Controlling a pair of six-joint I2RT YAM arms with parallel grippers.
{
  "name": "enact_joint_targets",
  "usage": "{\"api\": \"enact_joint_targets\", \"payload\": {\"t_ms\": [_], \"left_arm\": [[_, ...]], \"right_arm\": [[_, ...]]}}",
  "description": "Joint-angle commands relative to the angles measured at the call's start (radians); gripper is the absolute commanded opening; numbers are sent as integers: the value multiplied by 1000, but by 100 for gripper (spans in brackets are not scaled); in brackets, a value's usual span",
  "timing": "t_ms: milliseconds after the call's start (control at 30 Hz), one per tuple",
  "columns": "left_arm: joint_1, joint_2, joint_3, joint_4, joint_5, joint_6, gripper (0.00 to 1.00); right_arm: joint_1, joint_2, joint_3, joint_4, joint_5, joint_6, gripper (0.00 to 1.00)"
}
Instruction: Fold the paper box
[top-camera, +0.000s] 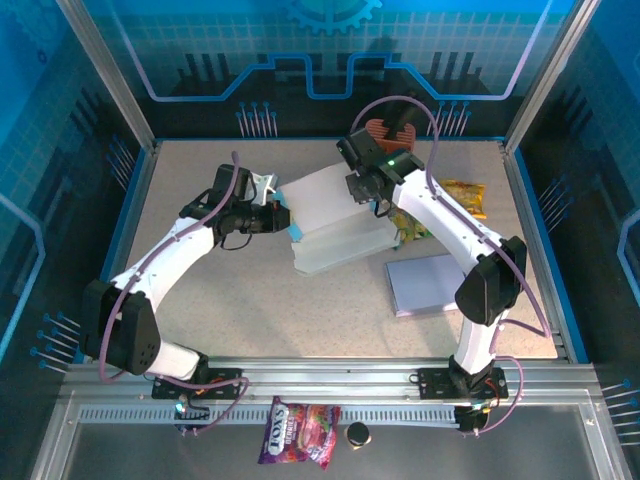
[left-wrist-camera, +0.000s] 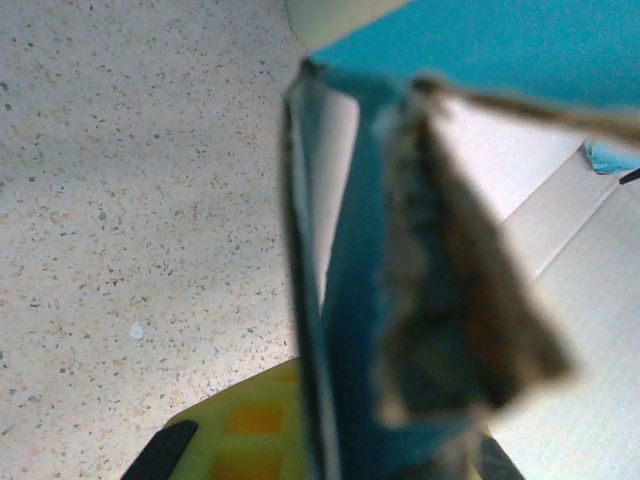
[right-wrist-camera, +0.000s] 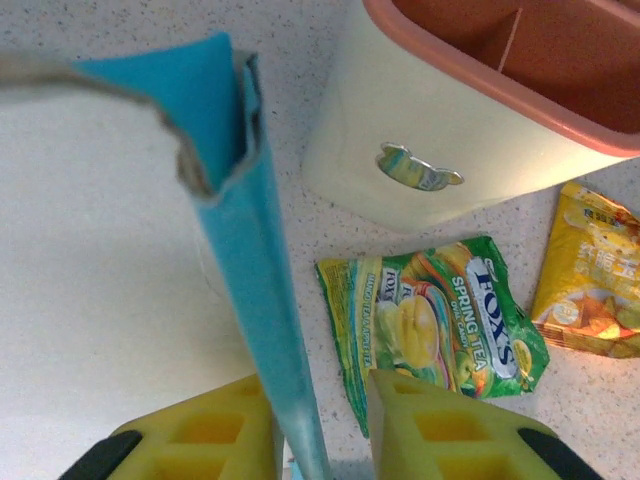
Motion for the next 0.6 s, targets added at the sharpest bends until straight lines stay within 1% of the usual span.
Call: {"api": "enact_joint_targets", "payload": {"t_ms": [0,167,233,300,467,533,567], "left_arm": [[-6,-14,24,21,34,-10,0],[-6,-10,27,16,31,-10,0],[-6,-7,30,12,25,-8,0],[-6,-5,33,3,5,-11,0],[-9,7,36,-48,-110,-50,0],[-13,12,25,-66,-161,-74,5],[-16,12,12,-64,-174,-82,6]], "right_arm": [[-9,-32,-12,31,-29,-16,27],[-3,-10,20,26,24,-18,13],[10,8,40,8,86,-17,0],[30,23,61,-17,151,-13,0],[96,15,14,-35,222,41,0],[121,4,-25,-35,231,82,0],[136,-2,-47,-34,237,104,0]]}}
